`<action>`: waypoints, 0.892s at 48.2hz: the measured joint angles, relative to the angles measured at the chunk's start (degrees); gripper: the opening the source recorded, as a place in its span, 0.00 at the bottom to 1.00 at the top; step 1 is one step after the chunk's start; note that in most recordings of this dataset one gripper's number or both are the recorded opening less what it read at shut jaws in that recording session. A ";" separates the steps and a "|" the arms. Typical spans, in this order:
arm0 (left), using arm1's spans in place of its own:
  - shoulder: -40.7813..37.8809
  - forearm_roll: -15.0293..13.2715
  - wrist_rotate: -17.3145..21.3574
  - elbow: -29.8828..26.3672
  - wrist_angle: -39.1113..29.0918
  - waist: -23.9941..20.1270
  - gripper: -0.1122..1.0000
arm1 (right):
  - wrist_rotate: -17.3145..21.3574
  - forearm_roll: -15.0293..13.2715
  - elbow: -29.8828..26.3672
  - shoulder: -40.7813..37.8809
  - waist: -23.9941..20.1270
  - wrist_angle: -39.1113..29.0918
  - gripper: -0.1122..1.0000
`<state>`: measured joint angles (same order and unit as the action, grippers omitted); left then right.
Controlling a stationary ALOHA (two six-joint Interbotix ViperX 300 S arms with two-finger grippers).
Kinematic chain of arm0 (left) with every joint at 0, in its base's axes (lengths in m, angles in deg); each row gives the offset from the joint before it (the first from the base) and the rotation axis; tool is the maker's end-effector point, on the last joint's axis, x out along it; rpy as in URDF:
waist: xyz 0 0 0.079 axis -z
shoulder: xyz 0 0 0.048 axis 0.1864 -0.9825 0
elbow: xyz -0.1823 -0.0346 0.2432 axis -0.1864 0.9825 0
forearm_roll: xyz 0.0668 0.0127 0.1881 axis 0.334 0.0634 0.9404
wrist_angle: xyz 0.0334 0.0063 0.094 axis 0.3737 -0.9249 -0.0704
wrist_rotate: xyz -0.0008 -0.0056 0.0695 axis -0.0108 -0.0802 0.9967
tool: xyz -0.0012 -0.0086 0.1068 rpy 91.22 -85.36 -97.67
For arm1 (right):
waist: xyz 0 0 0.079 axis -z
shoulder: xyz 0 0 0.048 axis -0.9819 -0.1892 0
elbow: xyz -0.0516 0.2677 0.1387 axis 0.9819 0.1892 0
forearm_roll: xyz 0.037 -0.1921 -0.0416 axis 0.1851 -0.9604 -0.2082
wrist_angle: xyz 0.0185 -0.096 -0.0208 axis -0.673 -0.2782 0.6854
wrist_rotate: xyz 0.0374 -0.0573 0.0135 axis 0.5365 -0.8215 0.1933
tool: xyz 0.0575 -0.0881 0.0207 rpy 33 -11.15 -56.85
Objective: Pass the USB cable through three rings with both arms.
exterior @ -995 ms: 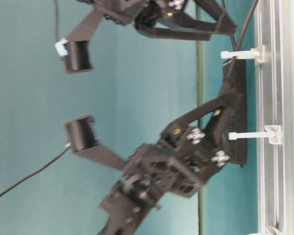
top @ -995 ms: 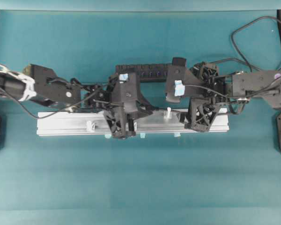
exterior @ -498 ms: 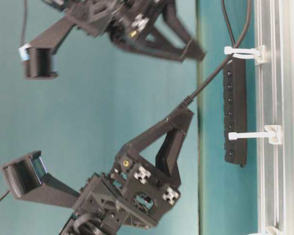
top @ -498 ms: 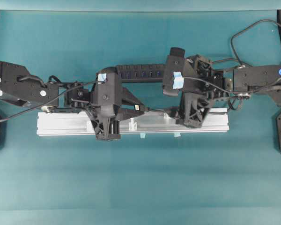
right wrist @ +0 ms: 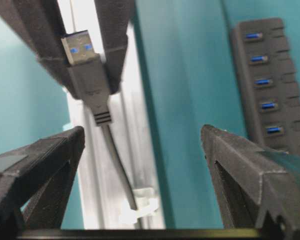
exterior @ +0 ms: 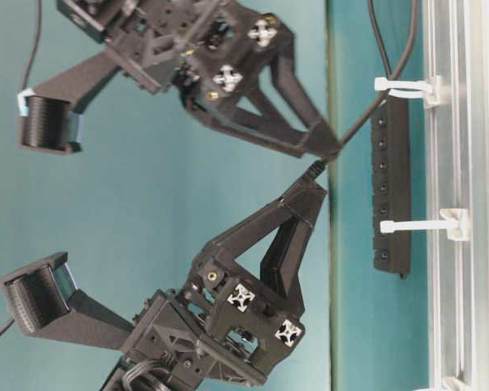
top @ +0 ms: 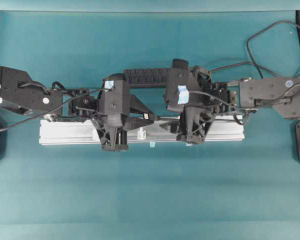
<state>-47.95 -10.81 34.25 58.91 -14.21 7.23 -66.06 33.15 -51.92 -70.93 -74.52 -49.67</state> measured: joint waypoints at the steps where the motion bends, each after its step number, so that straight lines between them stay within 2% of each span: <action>1: -0.09 -0.09 0.00 0.00 0.00 0.09 0.30 | 0.00 0.00 0.00 -0.18 -0.09 0.00 0.62; 19: 0.00 -0.09 0.00 0.00 0.00 0.00 0.30 | 0.00 0.00 0.00 -1.93 -0.70 1.32 0.56; 24: 0.00 -0.09 0.00 0.00 0.00 0.00 0.30 | 0.00 0.00 -0.09 -1.93 -0.70 1.85 0.46; 32: 0.00 0.00 0.00 0.00 0.00 0.09 0.30 | 0.00 0.00 0.00 -1.93 -0.79 2.11 0.22; 37: 0.00 -0.09 0.00 0.00 0.00 0.00 0.30 | 0.00 0.00 -0.18 -1.93 -0.97 2.64 0.11; 43: 0.00 -0.09 0.00 0.00 0.00 0.00 0.30 | 0.00 0.00 -0.18 -1.93 -1.58 3.25 0.05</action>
<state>-47.95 -10.90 34.25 58.91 -14.21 7.23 -66.06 33.15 -52.09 -72.86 -76.10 -46.42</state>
